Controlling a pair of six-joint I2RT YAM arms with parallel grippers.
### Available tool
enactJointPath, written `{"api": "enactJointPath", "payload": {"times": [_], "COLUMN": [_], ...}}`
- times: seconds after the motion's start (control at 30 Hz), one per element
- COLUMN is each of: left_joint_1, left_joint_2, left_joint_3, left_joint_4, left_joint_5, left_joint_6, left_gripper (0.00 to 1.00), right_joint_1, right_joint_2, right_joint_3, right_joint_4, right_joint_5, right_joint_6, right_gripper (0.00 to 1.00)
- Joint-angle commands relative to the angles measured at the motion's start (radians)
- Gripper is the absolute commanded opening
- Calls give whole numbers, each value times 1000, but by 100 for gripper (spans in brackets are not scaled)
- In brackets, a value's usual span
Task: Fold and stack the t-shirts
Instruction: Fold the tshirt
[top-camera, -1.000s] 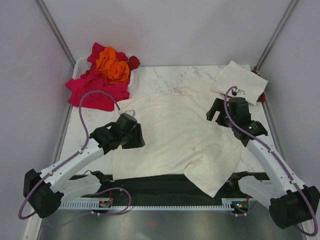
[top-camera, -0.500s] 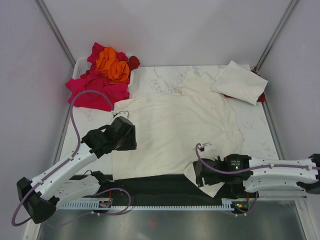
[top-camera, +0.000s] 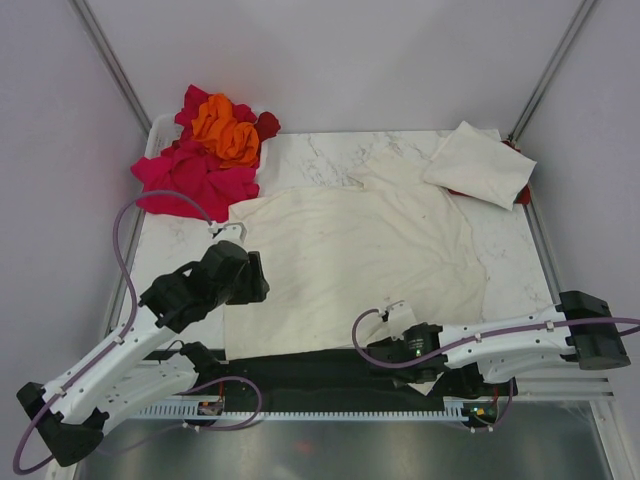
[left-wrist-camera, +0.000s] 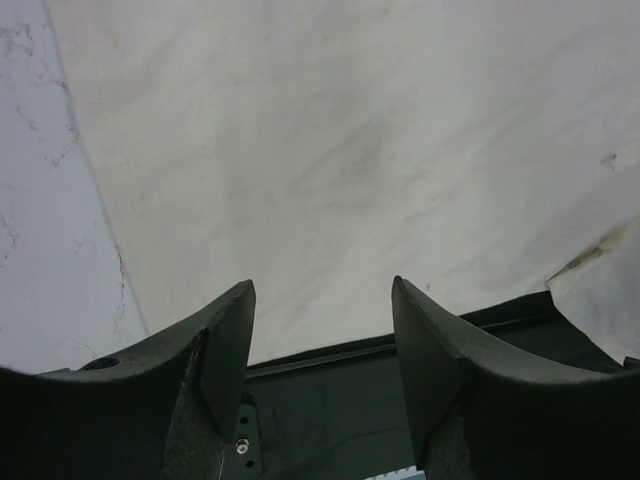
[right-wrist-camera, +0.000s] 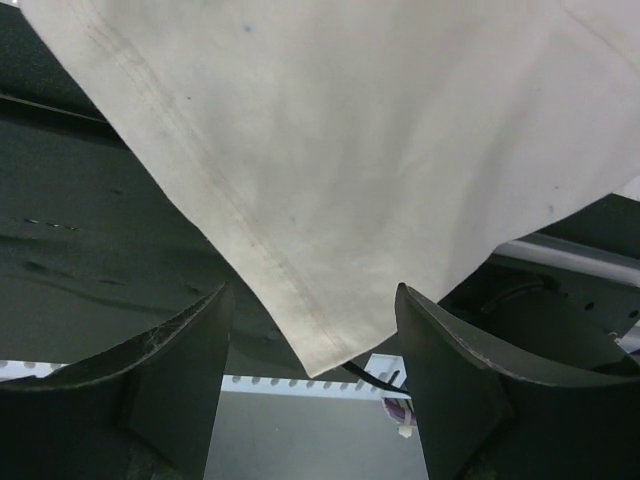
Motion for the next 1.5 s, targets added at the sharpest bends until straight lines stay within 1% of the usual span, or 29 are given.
{"api": "enactJointPath", "payload": {"times": [0.0, 0.03, 0.13, 0.27, 0.43, 0.53, 0.67, 0.73, 0.77, 0.83, 0.87, 0.93, 0.97, 1.03, 1.07, 1.17, 1.3, 1.33, 1.4, 1.43, 1.47], "left_joint_1": [-3, -3, -3, -3, -2, -3, -3, -3, -2, -2, -2, -3, -2, -3, -2, -3, -2, -2, -2, -2, -2], "left_joint_2": [-3, 0, 10, 8, 4, 7, 23, 27, 28, 25, 23, 20, 22, 23, 25, 30, 36, 55, 85, 111, 114], "left_joint_3": [-3, -3, -3, -3, -6, -6, -5, -5, -5, -6, -6, -8, -8, -8, -8, -6, 12, 29, 76, 79, 70], "left_joint_4": [37, 37, 38, 37, 38, 38, 38, 38, 37, 35, 35, 37, 37, 37, 34, 34, 9, -80, -187, -242, -246], "left_joint_5": [-29, -30, -33, -40, -41, -44, -47, -49, -50, -52, -52, -53, -53, -55, -55, -55, -55, -64, -55, -41, -17], "left_joint_6": [25, 25, 25, 24, 22, 22, 21, 22, 21, 18, 18, 16, 16, 15, 15, 15, -11, -89, -189, -208, -220], "left_gripper": [65, 65, 65, 65, 65, 65, 65, 65, 65, 65, 65, 65, 65, 65, 65, 65, 65, 65, 65, 65, 65], "right_joint_1": [9, 9, 9, 9, 9, 9, 9, 9, 8, 9, 9, 9, 8, 9, 9, 9, 9, 8, 8, 8, 3], "right_joint_2": [-8, -16, -31, -8, -36, -57, -62, -54, -51, -36, -28, -14, -14, -16, -16, -25, -45, -45, -60, -65, -68], "right_joint_3": [-6, -6, -38, -99, -182, -224, -233, -227, -222, -207, -199, -183, -179, -176, -176, -172, -123, -89, -55, -20, 0], "right_joint_4": [69, 70, 148, 258, 336, 335, 332, 329, 324, 312, 307, 297, 295, 292, 292, 289, 220, 173, 142, 137, 152], "right_joint_5": [42, 34, -36, -103, -121, -123, -129, -126, -123, -114, -109, -91, -86, -80, -78, -75, -31, -17, 32, 51, 72], "right_joint_6": [-28, -36, -59, -68, -21, -5, -8, -15, -19, -28, -31, -45, -50, -56, -56, -61, -55, -51, -35, -33, -56], "right_gripper": [73, 73, 72, 68, 65, 61, 48, 46, 43, 41, 35, 30, 21, 13, 6, 0, 0, 0, 0, 0, 0]}}
